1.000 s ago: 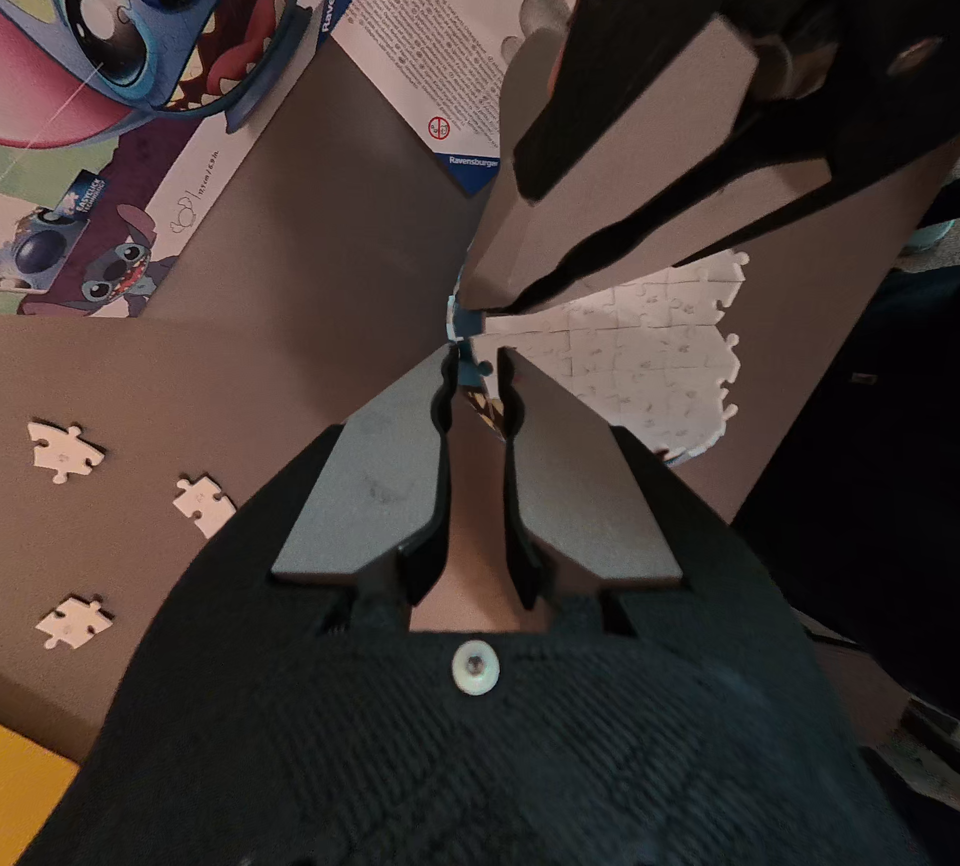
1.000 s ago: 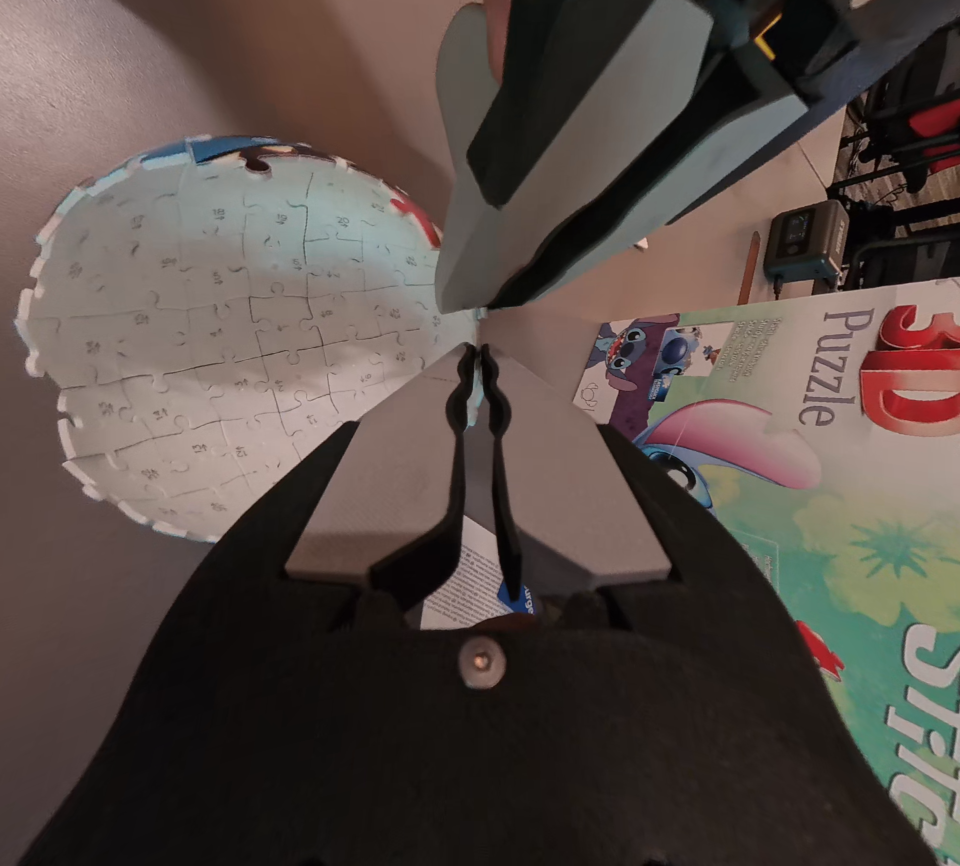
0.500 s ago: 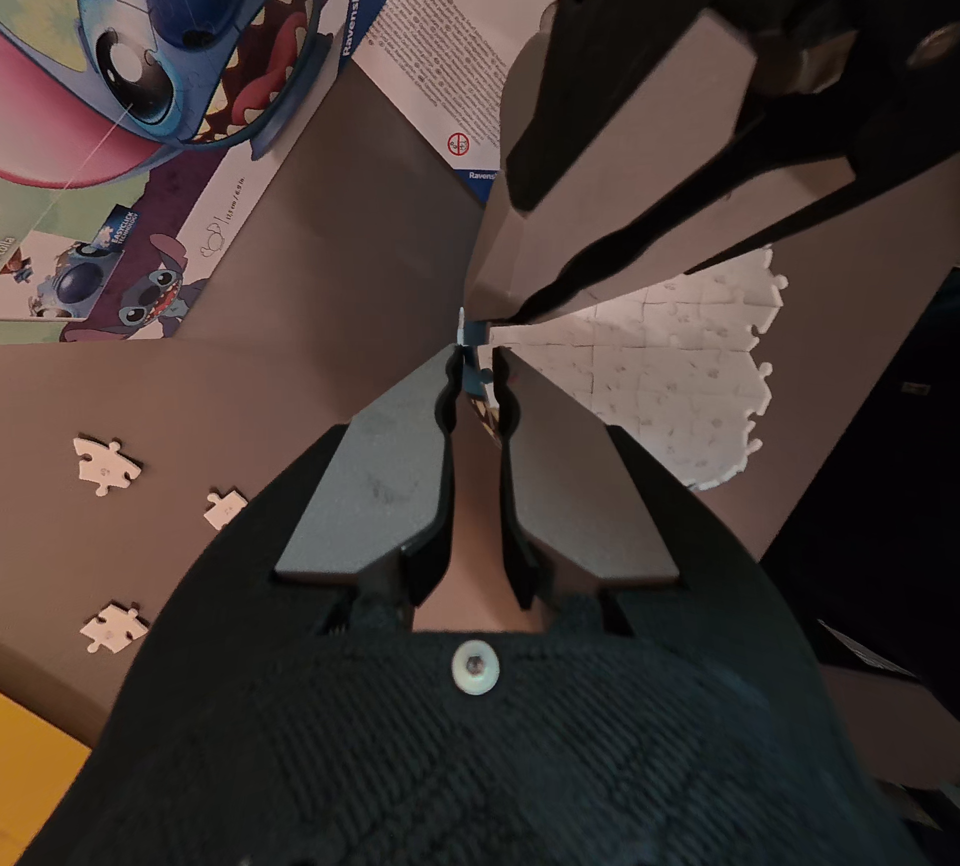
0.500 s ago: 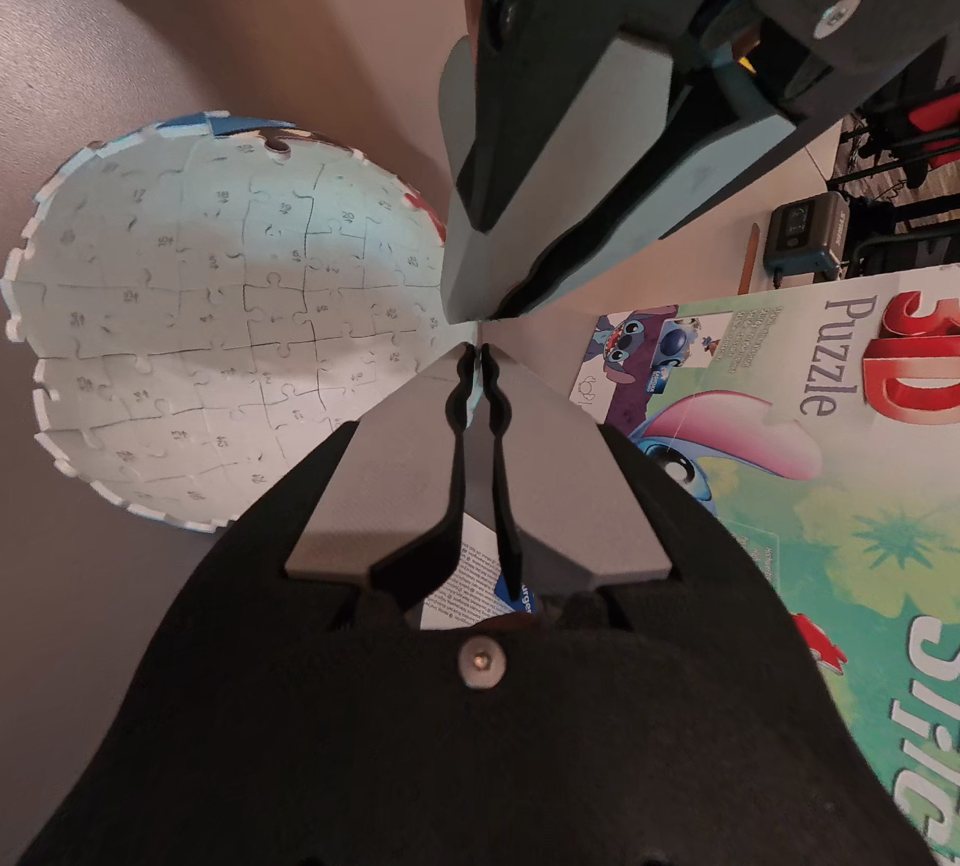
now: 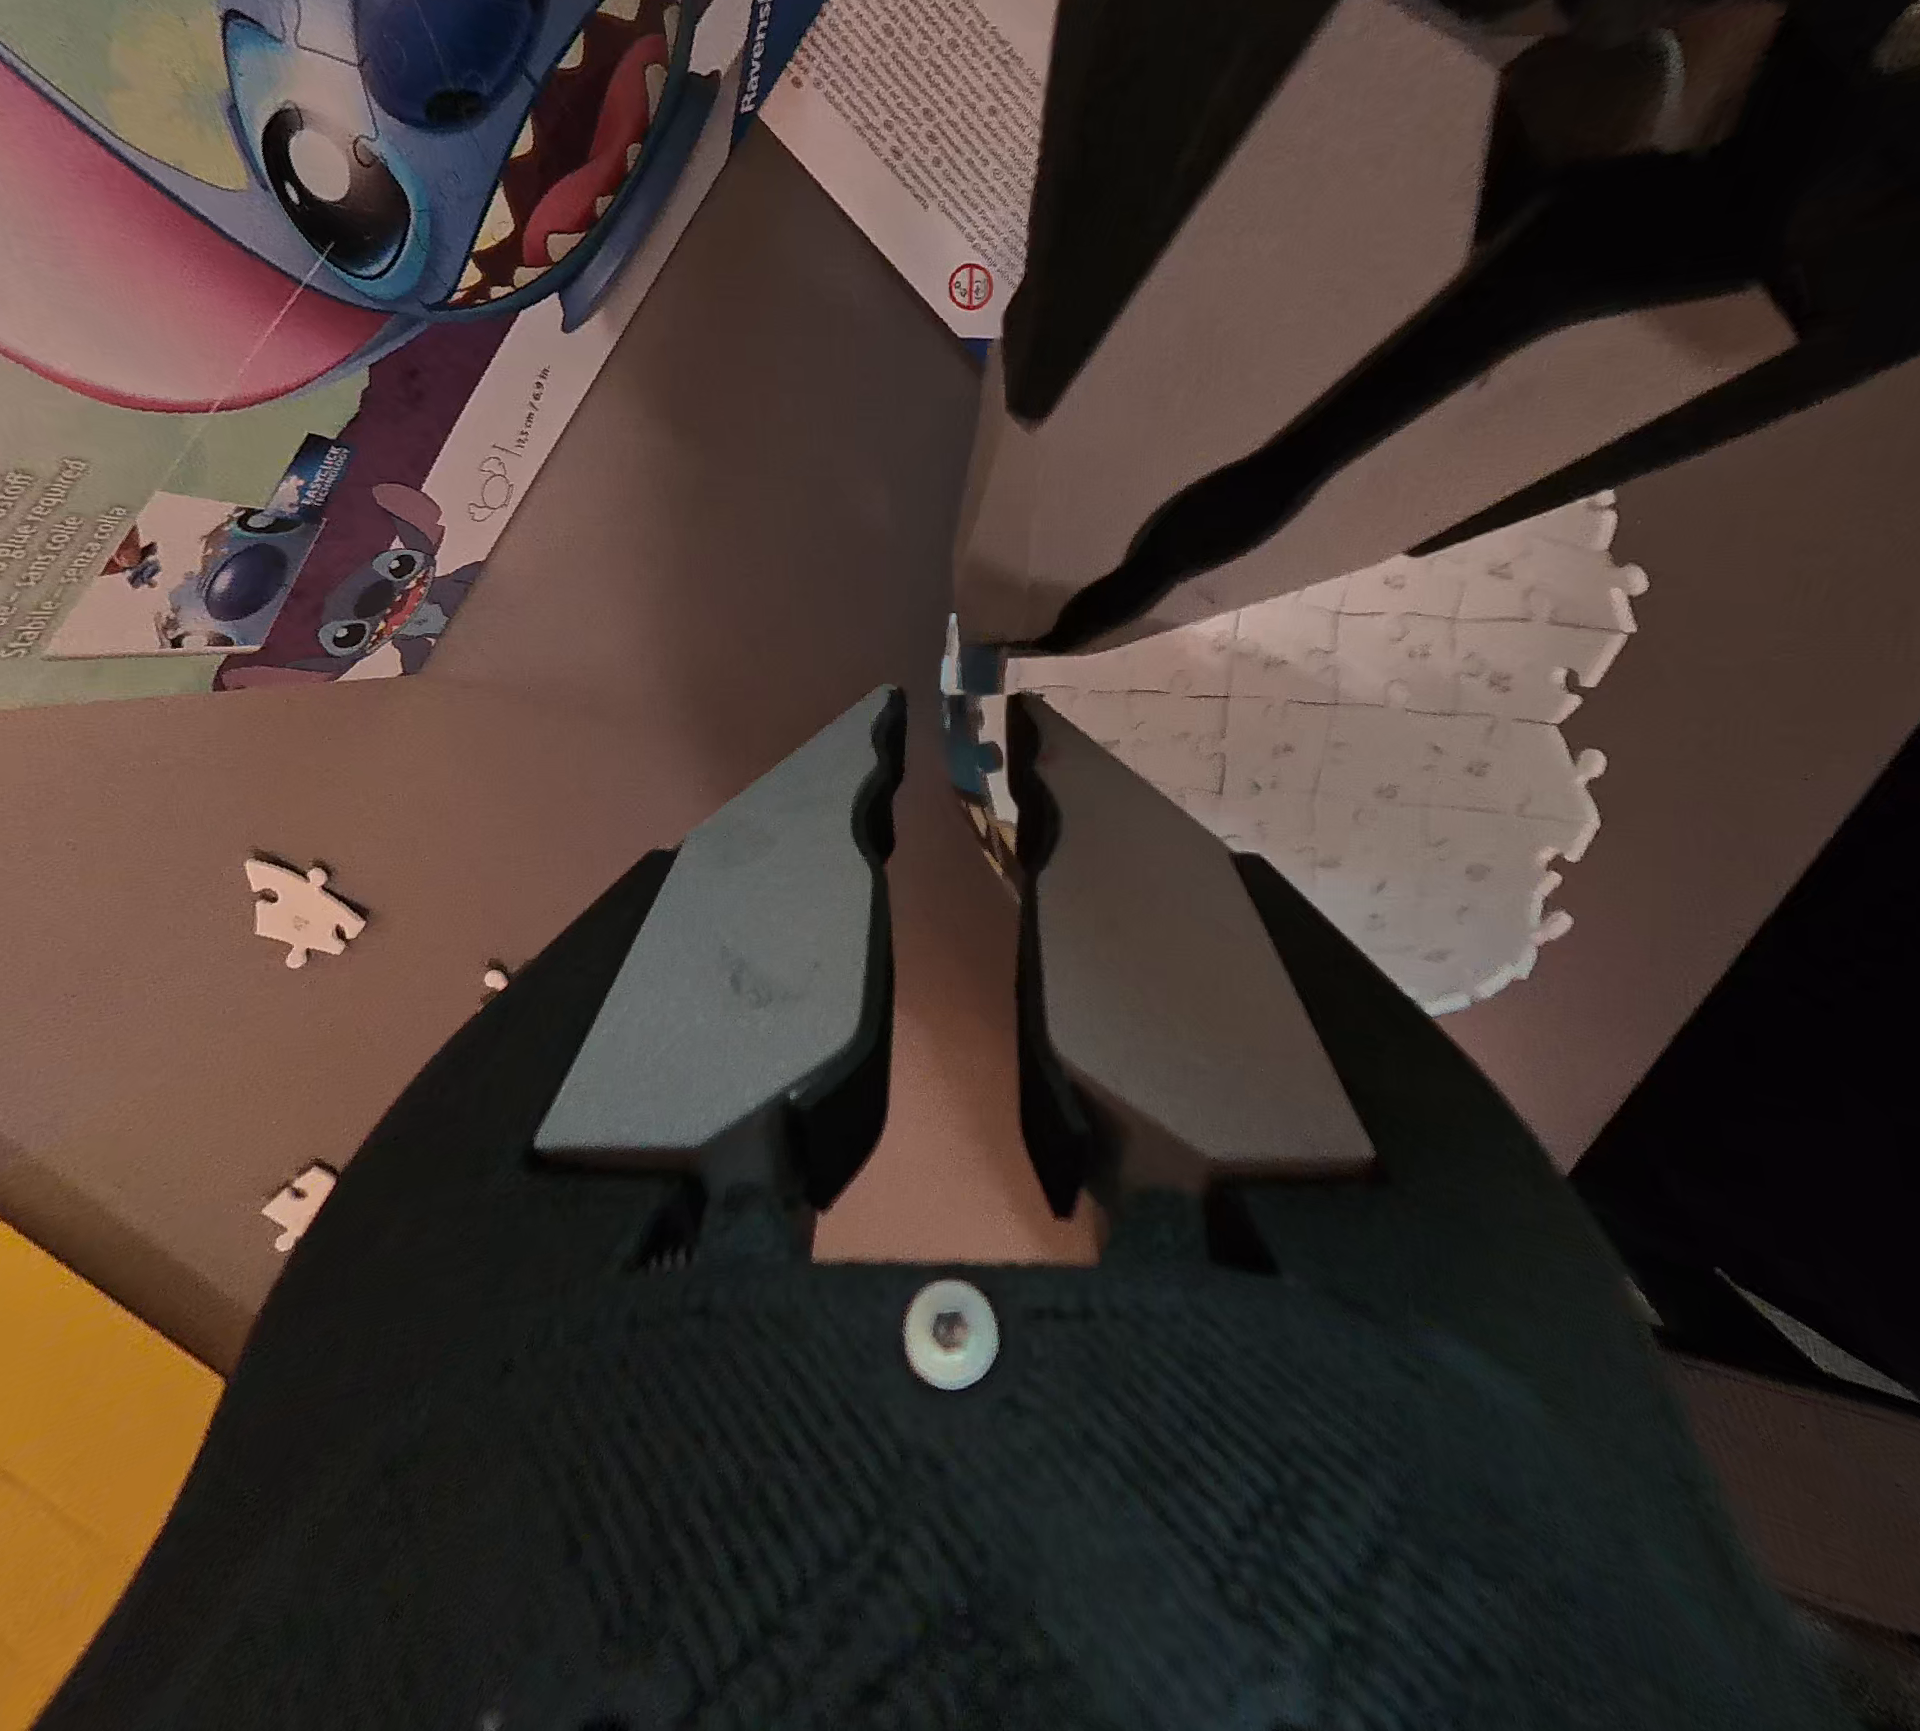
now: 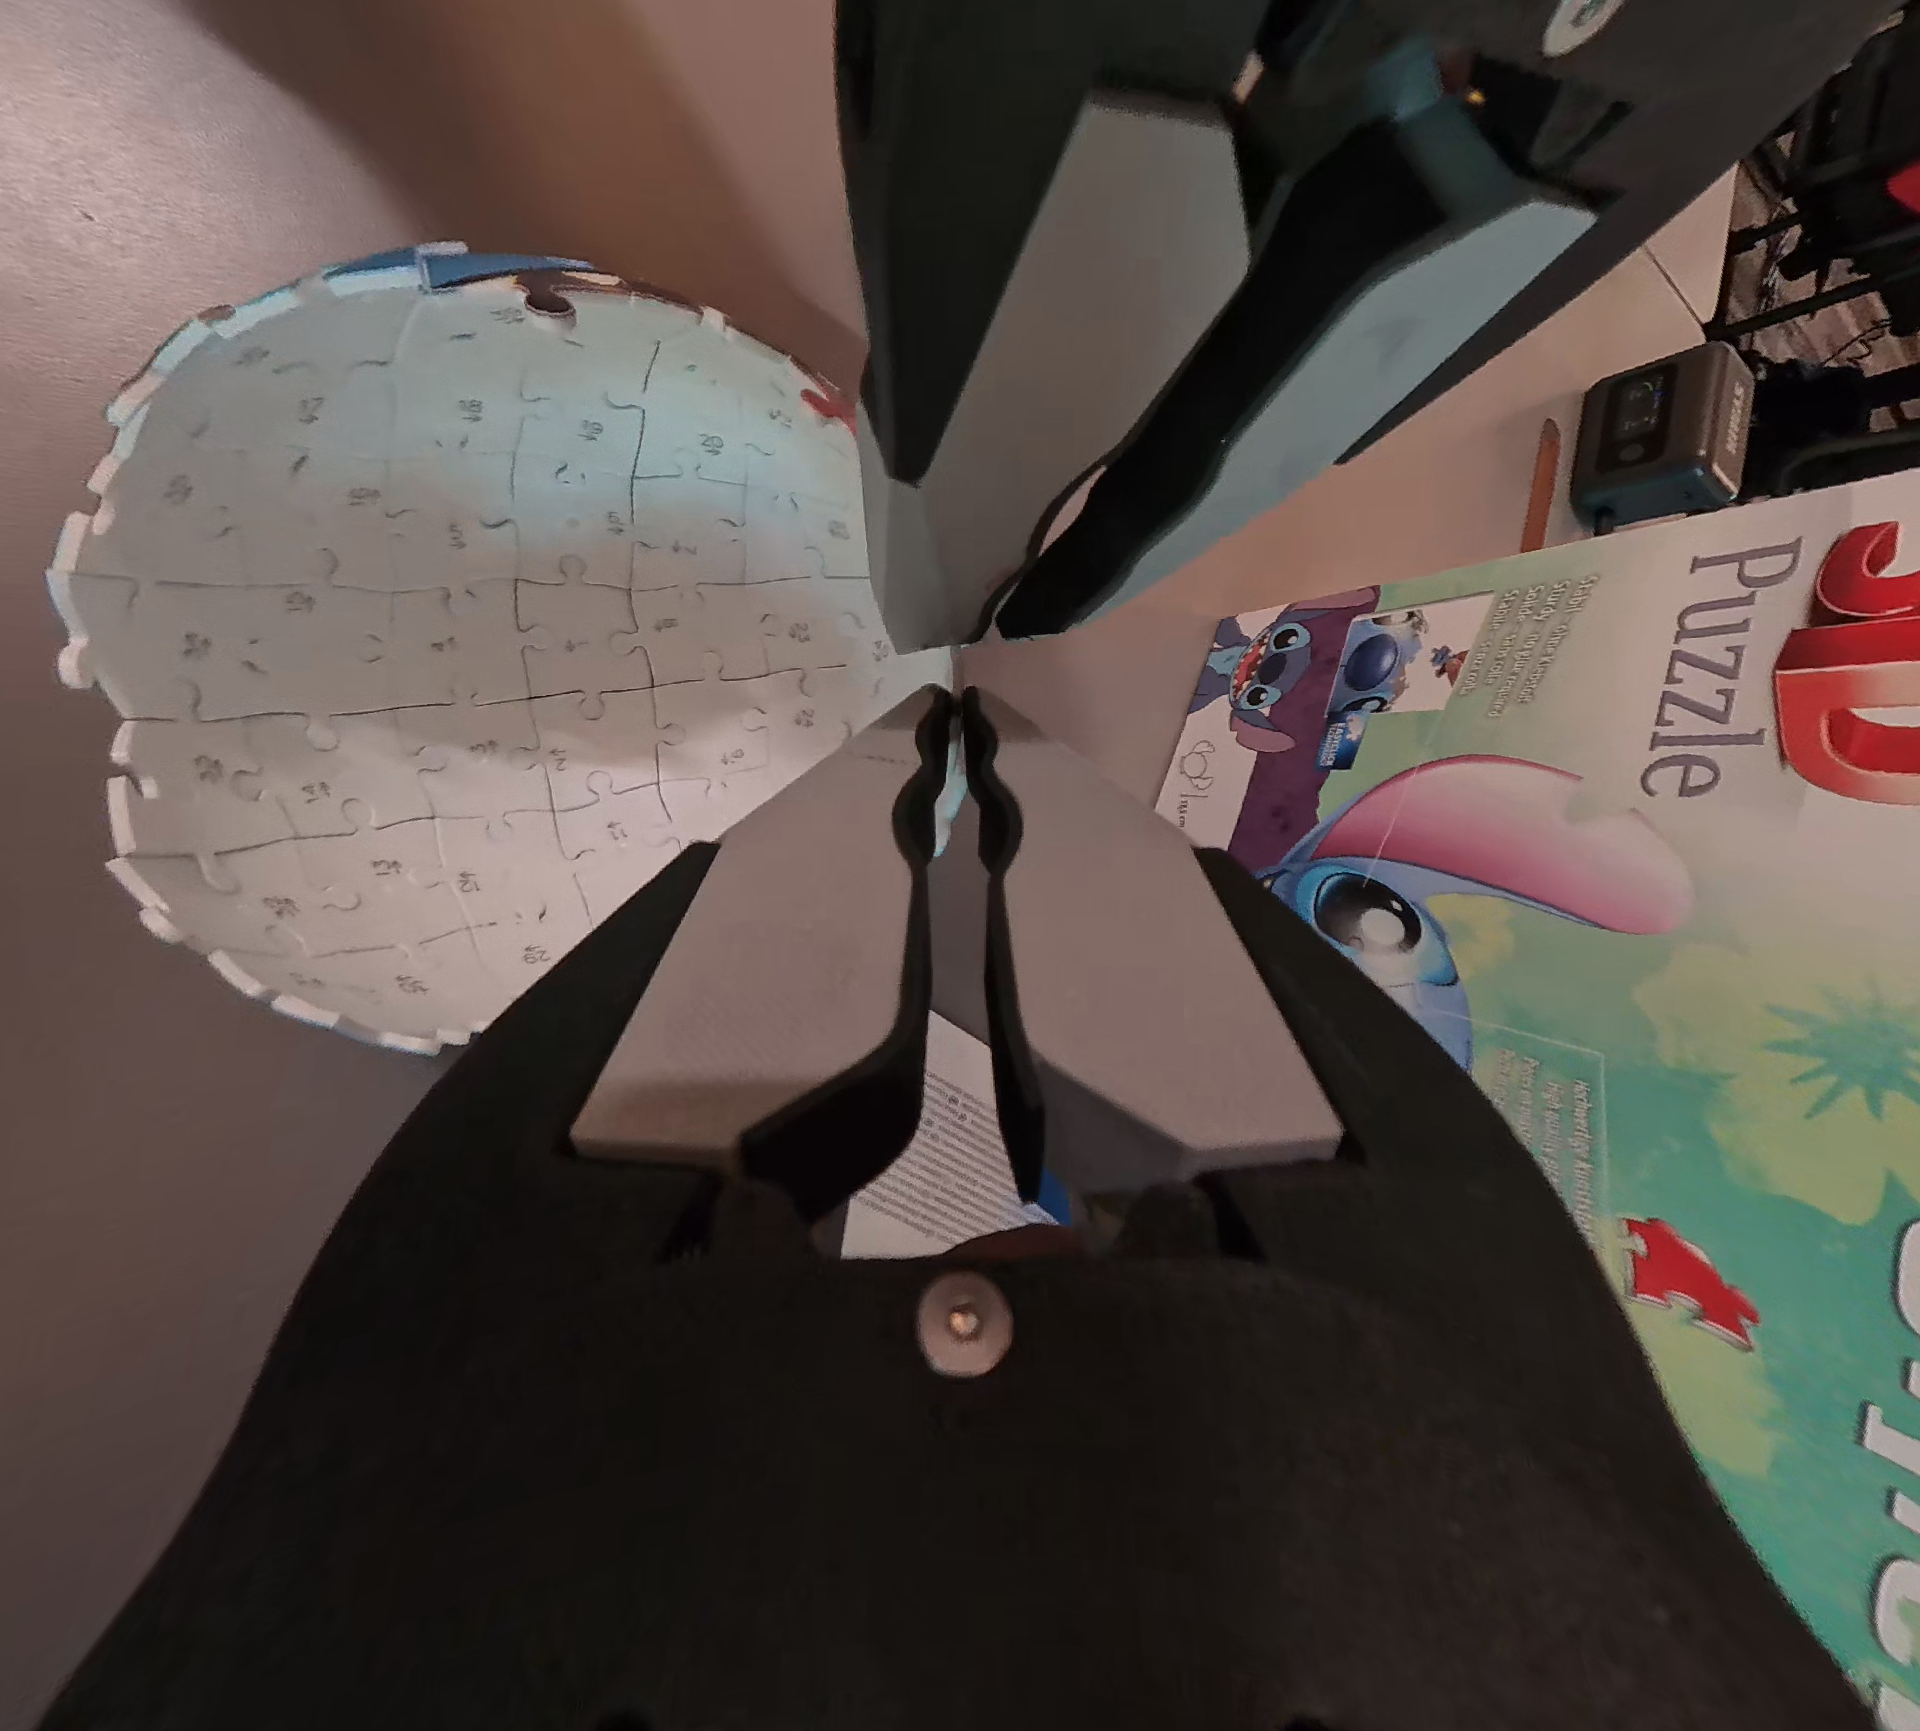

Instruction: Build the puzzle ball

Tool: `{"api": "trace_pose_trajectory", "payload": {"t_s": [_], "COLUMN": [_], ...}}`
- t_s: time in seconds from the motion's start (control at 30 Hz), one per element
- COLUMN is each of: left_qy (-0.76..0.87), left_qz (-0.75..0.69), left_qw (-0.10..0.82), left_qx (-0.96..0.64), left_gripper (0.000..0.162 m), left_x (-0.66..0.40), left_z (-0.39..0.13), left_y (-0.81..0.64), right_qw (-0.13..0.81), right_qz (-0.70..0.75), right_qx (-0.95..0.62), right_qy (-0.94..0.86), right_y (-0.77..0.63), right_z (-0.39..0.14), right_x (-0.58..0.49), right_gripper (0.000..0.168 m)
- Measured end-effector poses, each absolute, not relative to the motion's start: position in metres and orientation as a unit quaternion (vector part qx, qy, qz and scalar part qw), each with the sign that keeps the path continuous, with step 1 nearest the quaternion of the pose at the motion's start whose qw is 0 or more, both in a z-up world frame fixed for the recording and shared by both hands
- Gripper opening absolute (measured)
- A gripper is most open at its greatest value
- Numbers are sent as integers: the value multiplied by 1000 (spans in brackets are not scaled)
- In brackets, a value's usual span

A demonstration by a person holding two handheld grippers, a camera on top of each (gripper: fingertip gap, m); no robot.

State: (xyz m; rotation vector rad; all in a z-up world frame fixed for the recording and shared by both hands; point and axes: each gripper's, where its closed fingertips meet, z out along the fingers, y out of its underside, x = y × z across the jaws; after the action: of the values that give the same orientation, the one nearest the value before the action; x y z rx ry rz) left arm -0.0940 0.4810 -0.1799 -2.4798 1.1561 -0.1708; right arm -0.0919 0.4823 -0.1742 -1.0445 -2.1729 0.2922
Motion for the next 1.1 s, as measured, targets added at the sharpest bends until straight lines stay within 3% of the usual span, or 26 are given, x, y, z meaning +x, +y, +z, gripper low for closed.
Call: {"api": "trace_pose_trajectory", "payload": {"t_s": [0.03,0.1,0.67,1.1], "left_qy": [415,418,429,417], "left_qz": [-59,-58,-24,-21], "left_qw": [197,192,181,194], "left_qx": [-886,-886,-885,-888], "left_gripper": [13,7,2,2], "left_x": [-93,-92,-92,-94], "left_z": [-180,-182,-189,-188], "left_y": [481,480,487,486], "right_qw": [347,346,340,315], "right_qz": [114,114,122,138], "right_qx": [-405,-409,-417,-445], "right_qy": [-838,-837,-834,-827], "right_y": [483,484,491,496], "right_z": [-175,-175,-179,-190], "right_x": [-92,-91,-90,-90], "right_gripper": [0,0,1,18]}}
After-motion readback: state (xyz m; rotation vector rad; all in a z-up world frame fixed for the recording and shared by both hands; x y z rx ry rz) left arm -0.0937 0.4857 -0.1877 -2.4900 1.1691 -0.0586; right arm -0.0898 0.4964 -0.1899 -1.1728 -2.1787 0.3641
